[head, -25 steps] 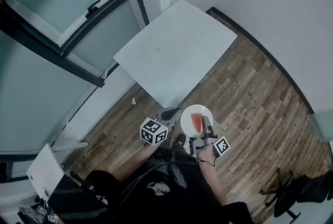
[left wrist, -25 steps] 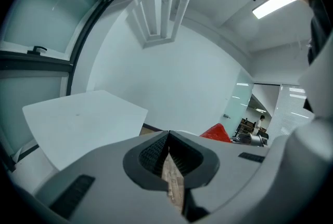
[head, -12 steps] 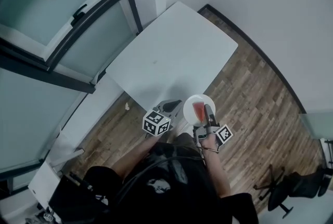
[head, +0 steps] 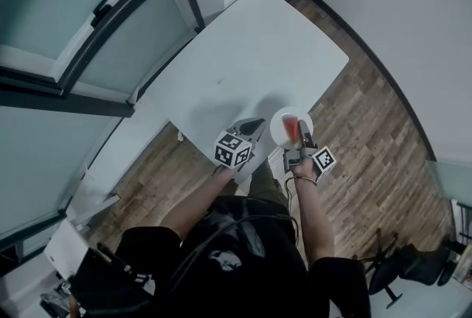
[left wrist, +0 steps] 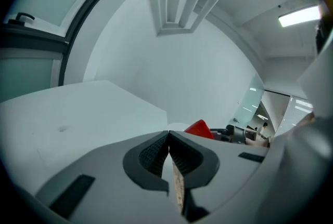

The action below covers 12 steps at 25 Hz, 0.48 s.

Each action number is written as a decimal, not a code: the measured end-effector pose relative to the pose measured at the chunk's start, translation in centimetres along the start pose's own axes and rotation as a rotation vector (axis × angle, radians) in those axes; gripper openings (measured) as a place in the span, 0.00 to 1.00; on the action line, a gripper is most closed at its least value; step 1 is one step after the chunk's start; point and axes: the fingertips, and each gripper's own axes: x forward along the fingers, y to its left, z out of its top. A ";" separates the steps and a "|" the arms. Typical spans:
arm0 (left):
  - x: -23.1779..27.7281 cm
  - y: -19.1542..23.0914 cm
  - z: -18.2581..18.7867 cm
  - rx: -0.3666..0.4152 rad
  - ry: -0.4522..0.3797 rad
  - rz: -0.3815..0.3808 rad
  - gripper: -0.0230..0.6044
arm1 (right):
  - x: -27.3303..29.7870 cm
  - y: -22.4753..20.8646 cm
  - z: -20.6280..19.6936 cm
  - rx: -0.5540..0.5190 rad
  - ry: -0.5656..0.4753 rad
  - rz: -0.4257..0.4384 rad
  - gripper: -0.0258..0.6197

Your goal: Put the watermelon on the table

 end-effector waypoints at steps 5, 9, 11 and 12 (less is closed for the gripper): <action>3.9 0.7 -0.1 -0.044 0.016 0.020 0.05 | 4.6 -3.9 4.0 0.008 0.002 -0.080 0.09; 6.5 2.7 -0.6 -0.020 0.068 0.071 0.05 | 8.4 -6.1 6.1 -0.036 0.037 -0.129 0.09; 7.0 3.6 -0.7 -0.048 0.066 0.094 0.05 | 9.7 -7.1 6.7 -0.050 0.046 -0.149 0.09; 7.3 3.9 -0.7 -0.054 0.067 0.103 0.04 | 10.2 -7.5 6.9 -0.054 0.048 -0.160 0.09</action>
